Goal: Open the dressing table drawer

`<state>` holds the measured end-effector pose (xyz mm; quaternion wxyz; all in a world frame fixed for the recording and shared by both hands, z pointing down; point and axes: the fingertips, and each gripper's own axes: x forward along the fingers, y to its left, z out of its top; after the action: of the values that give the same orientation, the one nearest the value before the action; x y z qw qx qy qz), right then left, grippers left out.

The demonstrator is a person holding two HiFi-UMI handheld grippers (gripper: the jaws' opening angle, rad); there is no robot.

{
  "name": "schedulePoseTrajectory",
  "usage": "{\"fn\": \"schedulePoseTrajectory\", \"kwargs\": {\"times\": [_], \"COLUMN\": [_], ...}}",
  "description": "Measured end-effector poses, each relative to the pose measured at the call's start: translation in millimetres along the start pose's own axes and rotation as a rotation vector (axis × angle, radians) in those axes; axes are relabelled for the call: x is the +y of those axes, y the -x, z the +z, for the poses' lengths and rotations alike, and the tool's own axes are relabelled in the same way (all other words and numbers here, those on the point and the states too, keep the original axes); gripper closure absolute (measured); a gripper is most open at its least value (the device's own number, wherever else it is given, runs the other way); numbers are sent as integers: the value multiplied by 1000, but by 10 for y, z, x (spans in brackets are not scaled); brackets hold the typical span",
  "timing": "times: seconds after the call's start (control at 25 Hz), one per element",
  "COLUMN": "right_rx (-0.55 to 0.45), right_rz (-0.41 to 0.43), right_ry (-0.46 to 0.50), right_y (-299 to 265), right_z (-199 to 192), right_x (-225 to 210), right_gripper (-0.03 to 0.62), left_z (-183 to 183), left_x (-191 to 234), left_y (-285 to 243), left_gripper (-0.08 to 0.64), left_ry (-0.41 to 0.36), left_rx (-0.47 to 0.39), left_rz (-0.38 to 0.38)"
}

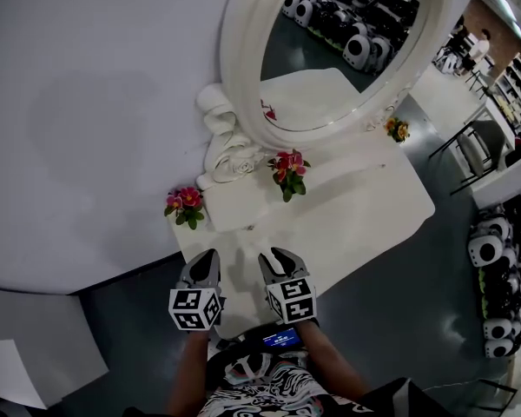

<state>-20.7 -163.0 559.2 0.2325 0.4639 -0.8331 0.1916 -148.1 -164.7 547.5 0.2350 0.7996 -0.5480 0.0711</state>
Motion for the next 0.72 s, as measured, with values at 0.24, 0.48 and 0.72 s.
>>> {"fn": "schedulePoseTrajectory", "kwargs": {"times": [0.24,0.48,0.72], "right_rx": [29,83,109], "right_rz": [17,43,55], "right_ry": [4,-7,-24], "right_y": [-314,-726,-1068], "right_z": [-13,-156,-171], "right_x": [-92,-135,-190], "right_gripper": [466,446,439], "left_z": [-163,-399,-503], "left_x": [70,138,176], "left_y": [-249,-453,-580], "left_gripper": [558,558,558], "left_ry": [6,24,36], "left_rx": [51,116,160], "left_rz": [2,4,-2]}}
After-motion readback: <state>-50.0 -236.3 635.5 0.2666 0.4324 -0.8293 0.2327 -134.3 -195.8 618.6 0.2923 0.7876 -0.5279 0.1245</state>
